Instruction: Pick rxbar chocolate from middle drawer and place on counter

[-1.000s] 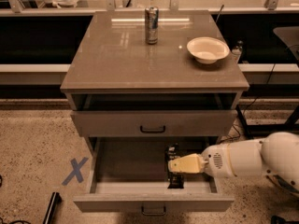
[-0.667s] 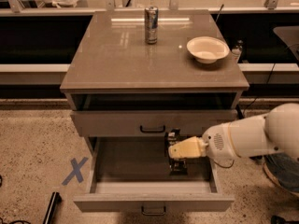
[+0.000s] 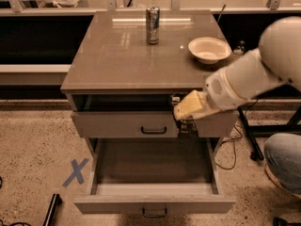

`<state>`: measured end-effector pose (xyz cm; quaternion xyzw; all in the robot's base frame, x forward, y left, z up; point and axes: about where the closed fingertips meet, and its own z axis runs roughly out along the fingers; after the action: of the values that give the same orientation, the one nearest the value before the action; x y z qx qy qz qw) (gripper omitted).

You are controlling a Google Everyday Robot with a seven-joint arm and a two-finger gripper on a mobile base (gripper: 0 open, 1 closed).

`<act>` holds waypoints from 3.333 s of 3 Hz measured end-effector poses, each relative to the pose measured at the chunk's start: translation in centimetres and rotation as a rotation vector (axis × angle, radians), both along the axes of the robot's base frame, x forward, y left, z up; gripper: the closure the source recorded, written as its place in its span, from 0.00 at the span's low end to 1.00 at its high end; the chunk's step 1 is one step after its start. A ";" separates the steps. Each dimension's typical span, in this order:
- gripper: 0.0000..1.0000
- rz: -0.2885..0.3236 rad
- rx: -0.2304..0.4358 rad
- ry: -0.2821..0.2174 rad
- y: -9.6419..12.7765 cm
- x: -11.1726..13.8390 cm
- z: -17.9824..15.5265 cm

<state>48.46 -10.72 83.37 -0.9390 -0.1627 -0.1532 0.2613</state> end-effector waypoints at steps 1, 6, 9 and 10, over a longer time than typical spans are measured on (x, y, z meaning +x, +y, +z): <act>1.00 0.050 0.015 -0.007 2.2 1.5 1.9; 1.00 0.096 -0.354 -0.204 9.9 11.3 7.5; 1.00 0.056 -0.449 -0.202 13.5 19.0 4.9; 0.81 0.020 -0.429 -0.152 13.2 20.4 3.4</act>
Offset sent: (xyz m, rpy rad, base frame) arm 0.0139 0.0199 0.0186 0.0117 -0.0024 0.0497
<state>68.84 2.46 86.80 -0.9572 -0.2202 -0.1828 0.0440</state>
